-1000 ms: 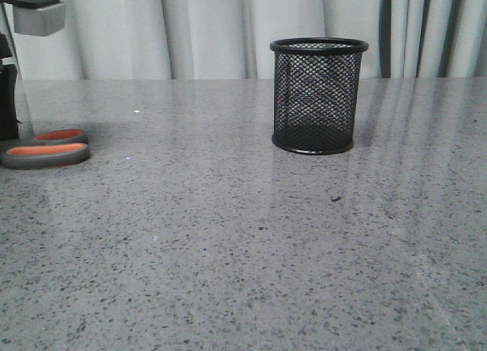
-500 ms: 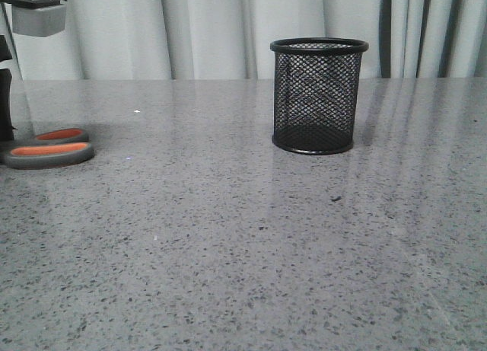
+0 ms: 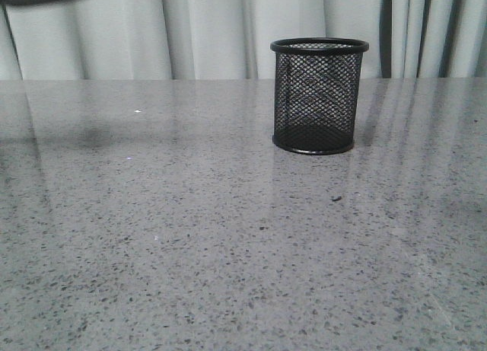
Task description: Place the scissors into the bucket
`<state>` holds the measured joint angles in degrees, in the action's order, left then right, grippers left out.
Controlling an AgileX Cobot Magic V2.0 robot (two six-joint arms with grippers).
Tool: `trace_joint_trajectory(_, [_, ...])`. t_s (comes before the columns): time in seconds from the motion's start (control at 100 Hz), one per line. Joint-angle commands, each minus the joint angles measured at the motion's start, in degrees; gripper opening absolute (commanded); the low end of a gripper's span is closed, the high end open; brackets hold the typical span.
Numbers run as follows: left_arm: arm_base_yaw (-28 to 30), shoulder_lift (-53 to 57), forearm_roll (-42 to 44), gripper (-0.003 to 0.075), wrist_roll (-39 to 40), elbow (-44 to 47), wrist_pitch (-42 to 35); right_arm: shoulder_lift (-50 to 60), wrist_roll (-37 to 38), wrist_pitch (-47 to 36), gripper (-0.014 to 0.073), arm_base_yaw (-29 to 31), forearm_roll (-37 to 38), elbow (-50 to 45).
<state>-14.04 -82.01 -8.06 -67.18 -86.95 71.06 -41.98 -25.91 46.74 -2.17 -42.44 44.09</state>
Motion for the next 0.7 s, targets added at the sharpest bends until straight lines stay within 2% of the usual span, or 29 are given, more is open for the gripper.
trace_joint_trajectory(0.0, [-3.38,5.25,-1.17,-0.0020,3.05,-2.44,1.31,-1.70,-7.82,-3.18,0.0463,0.15,-13.52,2.45])
trace_joint_trajectory(0.16, [-10.84,8.98,1.06,-0.0020,10.16,-2.97,0.37,-6.29,-19.40,1.91,0.0463,0.15,-33.28,4.40])
trace_joint_trajectory(0.26, [-16.30,9.89,3.12,-0.0020,13.64,-2.97,-0.84,-9.75,-23.04,5.35,0.0463,0.15,-39.73,6.26])
trace_joint_trajectory(0.5, [-30.69,9.68,12.93,-0.0020,24.47,-3.21,-5.24,-16.47,-24.38,12.31,0.0463,0.15,-43.05,11.49])
trace_joint_trajectory(0.69, [-37.45,7.69,17.47,-0.0020,31.51,-3.98,-8.00,-18.85,-24.38,13.76,0.0463,0.15,-43.28,12.99])
